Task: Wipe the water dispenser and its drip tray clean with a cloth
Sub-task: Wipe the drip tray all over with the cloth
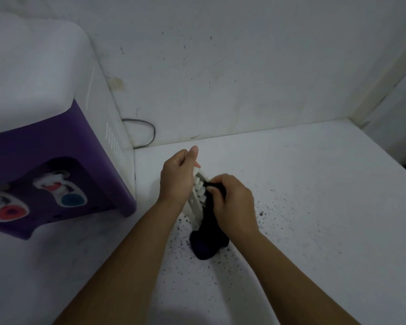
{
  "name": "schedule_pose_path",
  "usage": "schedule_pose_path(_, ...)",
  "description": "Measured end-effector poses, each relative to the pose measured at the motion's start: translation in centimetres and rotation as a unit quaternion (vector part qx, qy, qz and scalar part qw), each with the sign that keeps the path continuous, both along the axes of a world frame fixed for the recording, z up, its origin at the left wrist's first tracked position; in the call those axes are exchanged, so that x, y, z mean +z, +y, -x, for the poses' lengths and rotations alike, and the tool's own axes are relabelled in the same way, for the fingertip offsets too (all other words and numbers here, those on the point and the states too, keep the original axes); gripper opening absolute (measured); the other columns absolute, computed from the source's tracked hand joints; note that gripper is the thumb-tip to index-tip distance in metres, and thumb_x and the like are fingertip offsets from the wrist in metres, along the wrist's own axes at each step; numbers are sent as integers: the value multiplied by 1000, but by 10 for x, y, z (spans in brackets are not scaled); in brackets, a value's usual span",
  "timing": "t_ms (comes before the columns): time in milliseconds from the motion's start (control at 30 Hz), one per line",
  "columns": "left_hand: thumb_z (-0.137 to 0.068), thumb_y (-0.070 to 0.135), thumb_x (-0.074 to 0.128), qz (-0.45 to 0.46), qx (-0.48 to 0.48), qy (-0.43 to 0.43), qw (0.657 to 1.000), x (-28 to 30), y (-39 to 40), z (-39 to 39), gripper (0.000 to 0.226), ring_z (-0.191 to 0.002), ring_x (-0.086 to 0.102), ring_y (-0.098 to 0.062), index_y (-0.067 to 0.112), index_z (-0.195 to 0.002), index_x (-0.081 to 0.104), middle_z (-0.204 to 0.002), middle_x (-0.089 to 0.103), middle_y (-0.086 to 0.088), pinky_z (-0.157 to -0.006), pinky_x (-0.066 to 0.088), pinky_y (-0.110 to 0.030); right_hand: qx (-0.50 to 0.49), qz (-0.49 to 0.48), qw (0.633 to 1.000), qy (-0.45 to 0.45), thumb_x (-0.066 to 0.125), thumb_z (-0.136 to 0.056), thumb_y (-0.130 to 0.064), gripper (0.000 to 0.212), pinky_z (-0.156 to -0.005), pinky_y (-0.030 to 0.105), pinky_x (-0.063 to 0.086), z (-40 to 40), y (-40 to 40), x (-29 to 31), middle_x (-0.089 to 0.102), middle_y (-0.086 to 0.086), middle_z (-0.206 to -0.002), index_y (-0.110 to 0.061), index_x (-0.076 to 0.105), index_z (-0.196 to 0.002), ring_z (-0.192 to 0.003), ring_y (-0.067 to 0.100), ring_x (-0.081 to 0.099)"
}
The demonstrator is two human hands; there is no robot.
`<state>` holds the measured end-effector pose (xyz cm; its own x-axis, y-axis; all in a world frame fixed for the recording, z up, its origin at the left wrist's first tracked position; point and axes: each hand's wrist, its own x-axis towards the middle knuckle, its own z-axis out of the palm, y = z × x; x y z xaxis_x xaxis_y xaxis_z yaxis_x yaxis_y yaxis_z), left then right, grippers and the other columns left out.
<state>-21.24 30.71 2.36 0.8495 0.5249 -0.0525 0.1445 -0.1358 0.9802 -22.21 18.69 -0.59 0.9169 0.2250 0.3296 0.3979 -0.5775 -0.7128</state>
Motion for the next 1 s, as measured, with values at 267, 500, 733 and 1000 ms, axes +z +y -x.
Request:
schedule_pose_path(267,-96,40,49,-9,-2,1,1000,-3,2,-5,51,-45,41,1,-8,-79,54,-60,53,10,-45,34,-9,-13,48,998,44,59,-90,-8,6,-68,25,44,4,-8,-23,64,4,-83,-9,64,-89,-80,22,60)
schedule_pose_path(500,-95,41,49,1,-3,-1,1000,-5,1,-7,49,-57,48,-6,-4,-77,54,-65,56,9,-61,41,-19,-7,-6,1000,-20,61,-89,-9,6,-69,20,43,-1,4,1,64,-1,-82,-12,66,-91,-76,11,56)
schedule_pose_path(733,-95,42,49,13,-5,11,1000,-2,-1,-8,44,-61,46,-14,8,-67,53,-64,54,1,-61,39,-27,-17,21,999,23,61,-88,-8,7,-68,20,44,-2,-4,-9,66,0,-81,-11,66,-86,-77,15,60)
schedule_pose_path(1000,-95,43,49,5,-7,18,1000,-1,0,-8,42,-50,41,-6,11,-68,53,-60,50,4,-52,36,-19,-10,19,999,37,60,-89,-6,8,-71,24,46,2,-10,-16,66,3,-82,-10,67,-88,-79,19,62)
